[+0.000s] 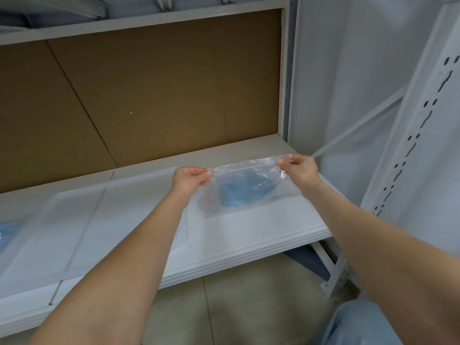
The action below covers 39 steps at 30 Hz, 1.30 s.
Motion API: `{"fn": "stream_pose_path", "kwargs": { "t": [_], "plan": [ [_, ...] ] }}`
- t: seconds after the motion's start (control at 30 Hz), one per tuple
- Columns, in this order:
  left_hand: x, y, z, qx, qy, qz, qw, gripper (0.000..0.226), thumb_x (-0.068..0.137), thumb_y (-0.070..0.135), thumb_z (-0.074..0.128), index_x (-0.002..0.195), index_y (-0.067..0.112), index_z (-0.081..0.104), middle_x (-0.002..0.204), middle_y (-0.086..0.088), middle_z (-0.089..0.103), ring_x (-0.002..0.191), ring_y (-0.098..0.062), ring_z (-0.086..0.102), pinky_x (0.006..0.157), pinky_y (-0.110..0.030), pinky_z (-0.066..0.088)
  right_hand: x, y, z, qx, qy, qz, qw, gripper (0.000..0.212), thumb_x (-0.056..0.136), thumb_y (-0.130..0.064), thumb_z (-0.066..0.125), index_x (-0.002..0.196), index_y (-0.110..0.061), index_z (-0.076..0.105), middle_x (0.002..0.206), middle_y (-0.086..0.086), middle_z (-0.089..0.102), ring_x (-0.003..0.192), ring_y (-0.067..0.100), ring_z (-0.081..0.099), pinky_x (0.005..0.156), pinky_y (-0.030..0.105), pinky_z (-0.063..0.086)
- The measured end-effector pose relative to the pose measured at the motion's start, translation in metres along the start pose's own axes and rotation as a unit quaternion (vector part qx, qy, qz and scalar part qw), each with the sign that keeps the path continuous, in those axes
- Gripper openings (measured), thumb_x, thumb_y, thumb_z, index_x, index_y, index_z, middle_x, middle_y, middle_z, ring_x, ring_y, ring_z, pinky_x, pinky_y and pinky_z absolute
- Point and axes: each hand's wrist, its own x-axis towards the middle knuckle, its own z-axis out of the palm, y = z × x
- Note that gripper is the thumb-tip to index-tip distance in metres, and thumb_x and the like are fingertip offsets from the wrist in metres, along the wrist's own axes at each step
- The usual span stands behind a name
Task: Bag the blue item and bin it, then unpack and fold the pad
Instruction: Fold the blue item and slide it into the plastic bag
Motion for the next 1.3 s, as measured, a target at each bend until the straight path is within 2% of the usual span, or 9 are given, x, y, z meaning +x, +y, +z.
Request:
{"fn": "stream_pose_path", "kwargs": {
  "t": [0.1, 0.3, 0.43, 0.57, 0.73, 0.9, 1.0, 1.1, 1.3],
  "plan": [
    [0.005, -0.004, 0.004, -0.008, 0.028, 0.003, 1.0, 0.014, 0.082, 0.014, 0.073, 0.072, 0.016, 0.064, 0.042, 0.018, 0.061, 0.052, 0.0, 0.059, 0.071, -0.016, 0.043, 0.006, -0.002, 0.003, -0.019, 0.01, 0.01, 1.0, 0.025, 0.086, -0.022, 0.07, 0.107, -0.008, 0.07, 0.095, 0.005, 0.066, 0.093, 0.021, 0.061, 0.095, 0.031, 0.047],
    [0.003, -0.008, 0.003, 0.007, -0.029, -0.039, 0.999, 0.019, 0.082, 0.02, 0.073, 0.095, 0.019, 0.059, 0.078, 0.007, 0.062, 0.063, -0.003, 0.054, 0.055, -0.015, 0.04, 0.016, -0.003, 0.008, 0.026, 0.055, 0.016, 0.998, 0.027, 0.086, -0.024, 0.07, 0.104, -0.005, 0.07, 0.068, -0.005, 0.062, 0.074, 0.015, 0.058, 0.088, 0.032, 0.048],
    [0.013, -0.019, 0.005, 0.003, 0.047, -0.052, 0.998, 0.009, 0.08, 0.012, 0.074, 0.088, 0.012, 0.07, 0.059, 0.007, 0.058, 0.055, -0.008, 0.044, 0.054, -0.017, 0.037, 0.018, 0.003, 0.011, 0.038, 0.016, 0.021, 0.999, 0.046, 0.079, -0.033, 0.077, 0.114, -0.008, 0.061, 0.099, 0.007, 0.066, 0.09, 0.02, 0.062, 0.091, 0.031, 0.049],
    [0.027, -0.027, 0.012, -0.01, 0.103, -0.096, 0.99, 0.024, 0.079, 0.013, 0.074, 0.101, 0.005, 0.071, 0.078, -0.009, 0.066, 0.051, -0.013, 0.045, 0.052, -0.02, 0.038, 0.015, 0.018, 0.015, -0.063, -0.043, 0.07, 0.995, 0.068, 0.07, -0.048, 0.08, 0.122, -0.014, 0.053, 0.112, 0.002, 0.057, 0.106, 0.023, 0.057, 0.09, 0.033, 0.047],
    [0.047, -0.03, 0.021, 0.056, 0.12, -0.12, 0.984, 0.032, 0.084, 0.024, 0.069, 0.112, 0.009, 0.066, 0.117, -0.01, 0.068, 0.106, -0.029, 0.065, 0.095, -0.034, 0.051, 0.025, 0.022, 0.032, -0.225, 0.008, 0.103, 0.969, 0.061, 0.089, -0.052, 0.056, 0.135, -0.016, 0.042, 0.132, 0.01, 0.054, 0.118, 0.032, 0.054, 0.095, 0.038, 0.043],
    [0.047, -0.028, 0.033, 0.135, 0.038, -0.141, 0.98, 0.064, 0.081, 0.039, 0.068, 0.138, 0.019, 0.046, 0.134, -0.001, 0.055, 0.118, -0.027, 0.058, 0.099, -0.035, 0.049, 0.034, 0.019, 0.051, -0.202, -0.018, 0.144, 0.969, 0.09, 0.075, -0.049, 0.074, 0.143, -0.013, 0.028, 0.139, 0.012, 0.039, 0.125, 0.034, 0.047, 0.097, 0.038, 0.042],
    [0.049, -0.025, 0.038, 0.07, 0.01, -0.16, 0.985, 0.075, 0.079, 0.03, 0.076, 0.141, 0.014, 0.036, 0.122, -0.001, 0.052, 0.114, -0.026, 0.056, 0.084, -0.03, 0.05, 0.037, 0.023, 0.058, -0.187, -0.038, 0.165, 0.968, 0.095, 0.064, -0.046, 0.084, 0.137, -0.013, 0.033, 0.135, 0.012, 0.044, 0.12, 0.033, 0.05, 0.1, 0.042, 0.046],
    [0.046, -0.02, 0.044, 0.036, -0.033, -0.182, 0.982, 0.054, 0.078, 0.021, 0.078, 0.121, 0.002, 0.052, 0.082, -0.004, 0.056, 0.069, -0.019, 0.054, 0.054, -0.025, 0.043, 0.038, 0.028, 0.06, -0.148, -0.047, 0.172, 0.973, 0.089, 0.062, -0.039, 0.087, 0.13, -0.011, 0.037, 0.124, 0.01, 0.05, 0.113, 0.032, 0.054, 0.095, 0.043, 0.051],
    [0.041, -0.023, 0.046, -0.044, -0.064, -0.208, 0.975, 0.045, 0.074, 0.011, 0.08, 0.112, 0.003, 0.057, 0.102, -0.012, 0.066, 0.087, -0.029, 0.065, 0.079, -0.039, 0.056, 0.029, 0.032, 0.053, -0.064, -0.069, 0.197, 0.976, 0.059, 0.071, -0.023, 0.084, 0.114, -0.004, 0.05, 0.109, 0.013, 0.058, 0.098, 0.03, 0.06, 0.084, 0.037, 0.056]
  ]
}}
